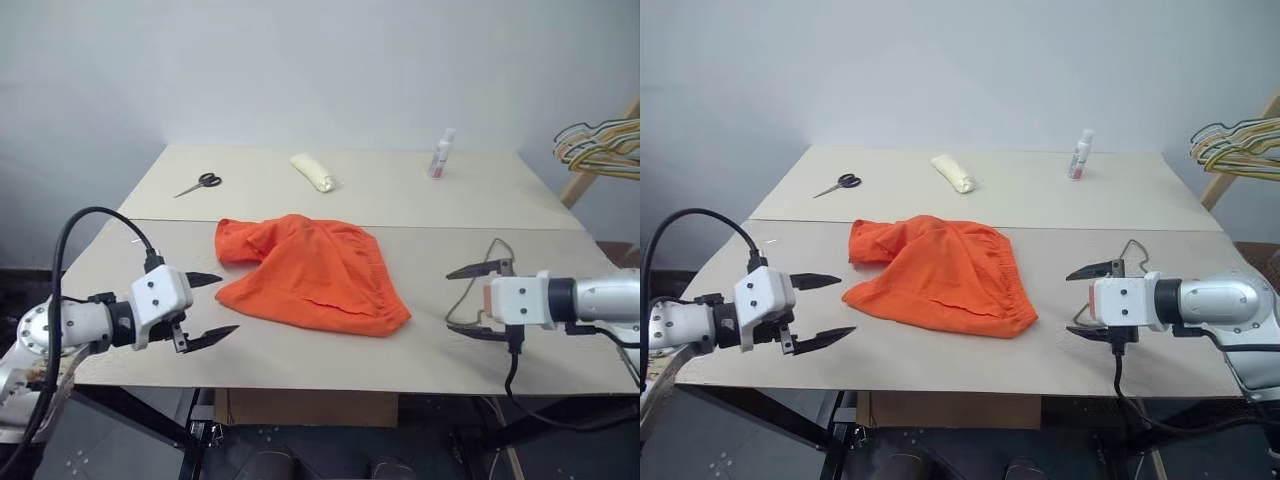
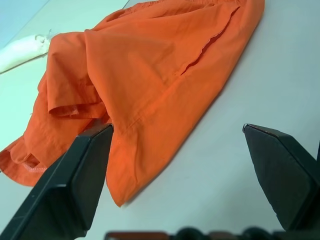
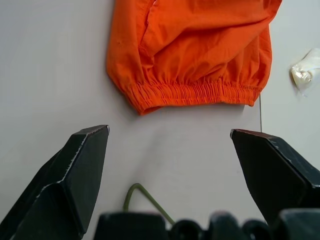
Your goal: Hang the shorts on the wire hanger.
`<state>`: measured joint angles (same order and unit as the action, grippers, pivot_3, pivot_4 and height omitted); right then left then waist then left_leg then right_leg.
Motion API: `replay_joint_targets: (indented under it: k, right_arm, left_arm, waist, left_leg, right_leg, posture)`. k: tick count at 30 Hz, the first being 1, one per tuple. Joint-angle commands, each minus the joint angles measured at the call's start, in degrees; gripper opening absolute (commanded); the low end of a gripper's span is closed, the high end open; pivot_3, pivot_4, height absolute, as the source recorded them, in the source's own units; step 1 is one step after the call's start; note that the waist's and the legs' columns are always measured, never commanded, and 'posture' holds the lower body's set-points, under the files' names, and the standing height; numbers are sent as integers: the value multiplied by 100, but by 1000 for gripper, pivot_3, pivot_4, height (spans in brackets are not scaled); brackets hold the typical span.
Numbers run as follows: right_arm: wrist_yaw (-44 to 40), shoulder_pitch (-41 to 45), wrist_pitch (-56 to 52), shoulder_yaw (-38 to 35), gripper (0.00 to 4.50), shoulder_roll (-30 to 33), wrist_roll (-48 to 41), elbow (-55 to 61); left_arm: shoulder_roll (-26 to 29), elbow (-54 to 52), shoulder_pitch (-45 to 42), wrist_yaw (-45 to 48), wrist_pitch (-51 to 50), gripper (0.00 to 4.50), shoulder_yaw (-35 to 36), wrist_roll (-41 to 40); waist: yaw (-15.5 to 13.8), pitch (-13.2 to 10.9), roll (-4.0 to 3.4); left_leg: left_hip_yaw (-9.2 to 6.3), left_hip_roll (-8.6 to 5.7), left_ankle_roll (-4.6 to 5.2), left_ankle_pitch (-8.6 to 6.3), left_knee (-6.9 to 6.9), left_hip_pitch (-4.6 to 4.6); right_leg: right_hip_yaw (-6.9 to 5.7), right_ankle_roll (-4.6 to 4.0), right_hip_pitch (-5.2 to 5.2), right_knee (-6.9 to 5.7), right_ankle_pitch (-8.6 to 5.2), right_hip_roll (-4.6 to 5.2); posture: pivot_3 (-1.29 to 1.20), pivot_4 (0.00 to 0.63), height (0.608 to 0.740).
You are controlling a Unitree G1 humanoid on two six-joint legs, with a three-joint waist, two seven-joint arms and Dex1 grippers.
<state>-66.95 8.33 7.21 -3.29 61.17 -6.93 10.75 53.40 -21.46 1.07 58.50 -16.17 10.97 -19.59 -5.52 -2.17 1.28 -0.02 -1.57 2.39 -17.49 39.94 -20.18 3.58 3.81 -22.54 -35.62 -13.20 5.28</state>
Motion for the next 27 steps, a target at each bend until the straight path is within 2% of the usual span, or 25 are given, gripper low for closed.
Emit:
replay_joint_targets:
  k: [1, 14, 17, 21, 27]
  right_arm:
    - [105, 1, -50, -298, 4482, 83, -68, 219]
    - [259, -3, -216, -177, 4482, 0, -3, 338]
    - [419, 240, -511, 92, 4482, -86, 220, 451]
    - [416, 478, -388, 484, 4482, -284, 431, 490]
    - [658, 1086, 19, 1462, 4482, -833, 1470, 76]
  left_arm:
    - [50, 9, -175, 114, 63, 4500, 12, -68]
    - [-57, 107, -430, 129, 94, 4500, -133, 24]
    - [-36, 186, -477, 238, 139, 4500, -298, 95]
    - [77, 398, -600, 441, 233, 4500, -552, 281]
    - [242, 861, -942, 743, 428, 4500, -842, 534]
  waist:
    - [13, 0, 0]
    - [13, 0, 0]
    - [37, 0, 0]
    - [129, 0, 1]
    - [303, 0, 0]
  left_leg:
    - [1, 1, 0, 0, 0, 0]
    - [1, 3, 0, 0, 0, 0]
    - [3, 3, 0, 0, 0, 0]
    - [3, 4, 0, 0, -1, 0]
    - [4, 2, -2, 1, -1, 0]
  right_leg:
    - [0, 0, 0, 0, 0, 0]
    - [0, -2, 0, 0, -1, -2]
    - [0, -2, 0, 0, -1, -2]
    - [0, -5, -2, 0, -3, -4]
    - [-3, -6, -2, -1, -3, -4]
  posture:
    - [163, 0, 740]
    - [130, 0, 740]
    - [115, 0, 740]
    - [78, 0, 740]
    - [52, 0, 740]
